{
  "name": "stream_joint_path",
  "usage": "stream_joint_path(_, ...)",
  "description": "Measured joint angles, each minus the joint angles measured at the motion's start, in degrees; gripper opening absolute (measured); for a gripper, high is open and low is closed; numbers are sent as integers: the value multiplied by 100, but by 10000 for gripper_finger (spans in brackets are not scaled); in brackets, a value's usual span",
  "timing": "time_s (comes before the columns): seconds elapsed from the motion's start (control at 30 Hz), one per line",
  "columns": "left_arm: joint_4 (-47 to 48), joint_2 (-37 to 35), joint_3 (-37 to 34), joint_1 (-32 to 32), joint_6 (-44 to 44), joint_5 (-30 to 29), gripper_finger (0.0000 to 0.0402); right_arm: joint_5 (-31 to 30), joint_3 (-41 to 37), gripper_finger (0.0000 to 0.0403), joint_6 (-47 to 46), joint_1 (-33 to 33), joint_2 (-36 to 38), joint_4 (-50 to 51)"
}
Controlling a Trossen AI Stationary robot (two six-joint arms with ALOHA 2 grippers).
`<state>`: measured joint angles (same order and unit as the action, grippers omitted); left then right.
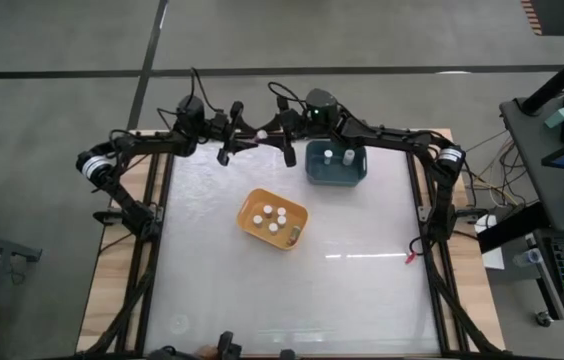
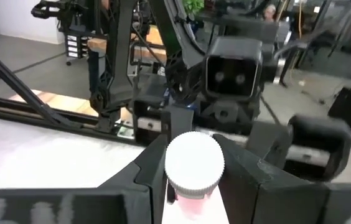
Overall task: Pick and place medicine bottles into bin by pill shape (circle, oval)
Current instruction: Put the pink pill bottle into the yellow bin, then return to Home Position
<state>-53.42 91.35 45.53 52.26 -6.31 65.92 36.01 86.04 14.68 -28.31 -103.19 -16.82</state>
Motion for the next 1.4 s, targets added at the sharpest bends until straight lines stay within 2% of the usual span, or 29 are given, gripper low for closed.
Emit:
stream_joint_path(0.13, 4, -98, -52, 153, -9, 66, 200, -13, 0, 107, -157, 52, 5, 301)
stream_joint_path(0.3, -4, -155, -85, 400, -4, 19, 224, 48, -11, 109, -82, 255, 5, 917)
stream_joint_path(0.47, -5, -155, -85, 530, 48, 82, 226, 14, -258, 109, 13, 605, -92, 1056)
stream_joint_path(0.63, -9, -159, -82, 525, 295, 97, 226, -196, -396, 110, 2, 913, -542, 929)
stream_joint_path(0.7, -5, -190, -82, 526, 305, 97, 226, -432, -393, 110, 6, 969, -732, 771)
stream_joint_path(0.97, -7, -397, -82, 527, 601, 98, 226, -423, -393, 109, -112, 1042, -1141, 673)
stream_joint_path(1.4, -9, -758, -80, 510, 753, 97, 226, -413, -396, 170, -55, 1031, -1201, 715)
